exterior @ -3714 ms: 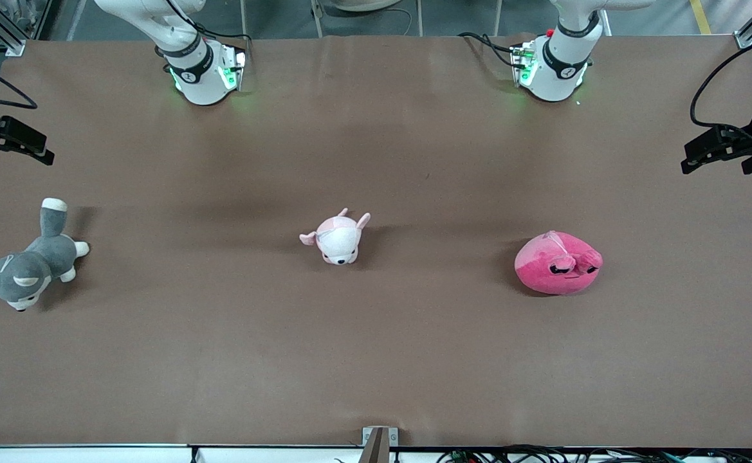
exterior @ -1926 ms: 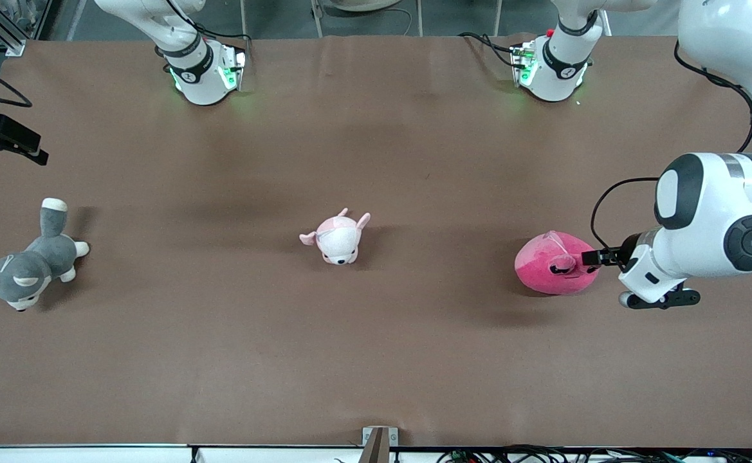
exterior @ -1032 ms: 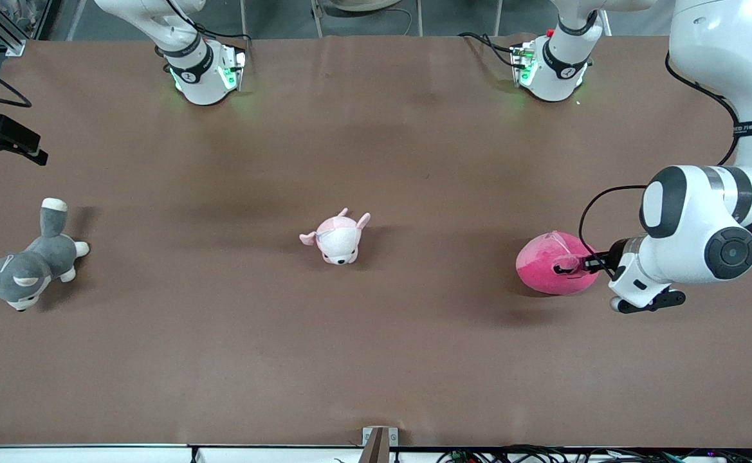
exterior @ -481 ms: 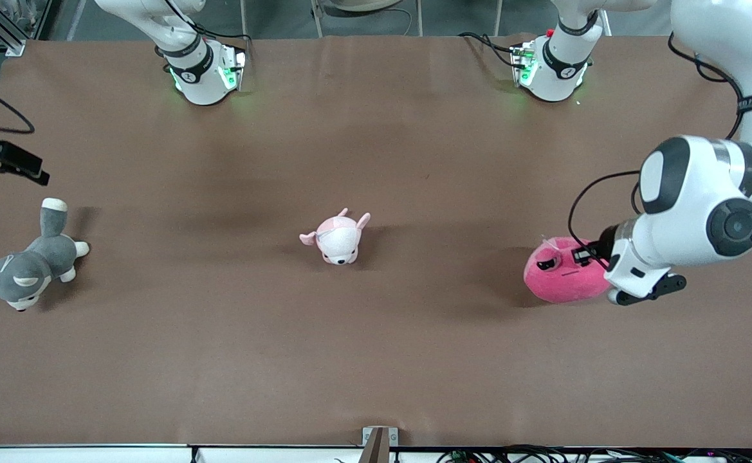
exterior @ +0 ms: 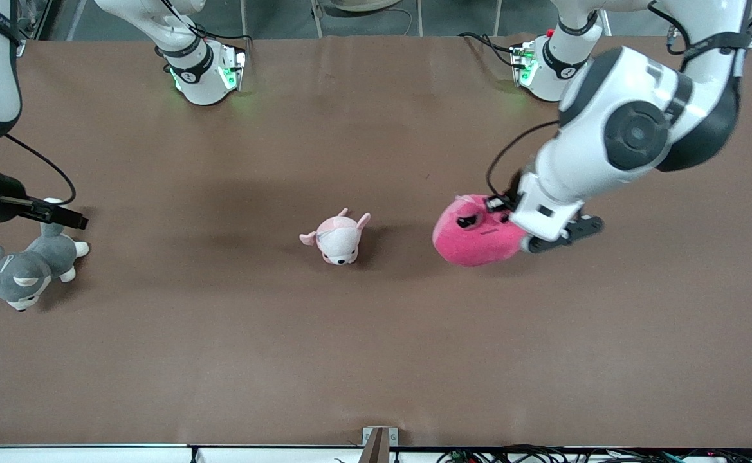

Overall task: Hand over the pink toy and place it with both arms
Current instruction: 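Carry the pink toy toward the middle while the right gripper approaches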

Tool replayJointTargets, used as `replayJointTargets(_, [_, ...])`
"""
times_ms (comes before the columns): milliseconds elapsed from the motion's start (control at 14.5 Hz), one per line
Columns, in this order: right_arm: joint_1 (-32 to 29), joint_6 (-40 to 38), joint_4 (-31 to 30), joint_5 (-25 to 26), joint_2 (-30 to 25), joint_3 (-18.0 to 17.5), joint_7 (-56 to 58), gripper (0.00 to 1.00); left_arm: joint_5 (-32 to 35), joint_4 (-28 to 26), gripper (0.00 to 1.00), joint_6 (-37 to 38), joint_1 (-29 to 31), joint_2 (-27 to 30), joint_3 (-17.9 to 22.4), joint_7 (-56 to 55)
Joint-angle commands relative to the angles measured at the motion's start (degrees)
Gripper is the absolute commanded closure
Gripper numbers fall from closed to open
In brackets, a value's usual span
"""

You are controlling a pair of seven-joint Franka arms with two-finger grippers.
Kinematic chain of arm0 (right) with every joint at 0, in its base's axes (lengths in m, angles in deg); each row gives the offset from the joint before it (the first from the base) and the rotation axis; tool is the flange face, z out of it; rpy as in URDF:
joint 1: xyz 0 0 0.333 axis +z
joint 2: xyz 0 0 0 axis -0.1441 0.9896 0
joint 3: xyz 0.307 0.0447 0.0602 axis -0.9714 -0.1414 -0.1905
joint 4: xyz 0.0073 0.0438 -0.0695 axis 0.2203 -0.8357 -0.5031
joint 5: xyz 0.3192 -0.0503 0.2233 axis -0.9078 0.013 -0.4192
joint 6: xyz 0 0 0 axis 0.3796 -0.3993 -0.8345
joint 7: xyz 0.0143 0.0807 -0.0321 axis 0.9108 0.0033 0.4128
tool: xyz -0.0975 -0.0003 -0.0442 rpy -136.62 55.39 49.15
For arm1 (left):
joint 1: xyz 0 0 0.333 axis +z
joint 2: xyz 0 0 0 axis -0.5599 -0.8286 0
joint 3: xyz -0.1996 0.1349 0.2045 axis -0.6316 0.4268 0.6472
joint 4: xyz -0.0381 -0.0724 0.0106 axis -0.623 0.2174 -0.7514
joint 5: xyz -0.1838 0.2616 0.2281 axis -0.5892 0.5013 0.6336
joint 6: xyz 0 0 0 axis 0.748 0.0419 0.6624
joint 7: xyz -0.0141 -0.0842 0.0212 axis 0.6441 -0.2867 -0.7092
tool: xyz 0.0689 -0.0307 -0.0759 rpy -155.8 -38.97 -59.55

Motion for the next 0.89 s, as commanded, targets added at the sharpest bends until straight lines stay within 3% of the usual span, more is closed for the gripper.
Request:
replayJointTargets(0, [4.92, -1.66, -0.71, -2.97, -1.99, -0.12, -19.33, 0.0, -0.25, 3.98, 1.0, 0.55, 0.2, -0.86, -6.53, -6.26])
replayJointTargets(206, [11.85, -2.11, -0.72, -6.05, -3.3, -0.12, -38.05, 0.0, -0.16, 5.48, 1.0, -2.42, -0.67, -1.48, -12.26, -11.19])
replayJointTargets(481, [19.25, -2.11, -0.72, -12.28, -5.32, -0.12, -58.99, 0.0, 0.1, 5.48, 1.0, -5.86, -7.43, -2.26, -12.18, -14.8])
replayJointTargets(825, [30.66, -1.15, -1.42, -12.47, -6.56, -0.12, -76.23, 0.0, 0.37, 5.39, 1.0, -7.45, -10.25, -3.41, -12.09, -16.13])
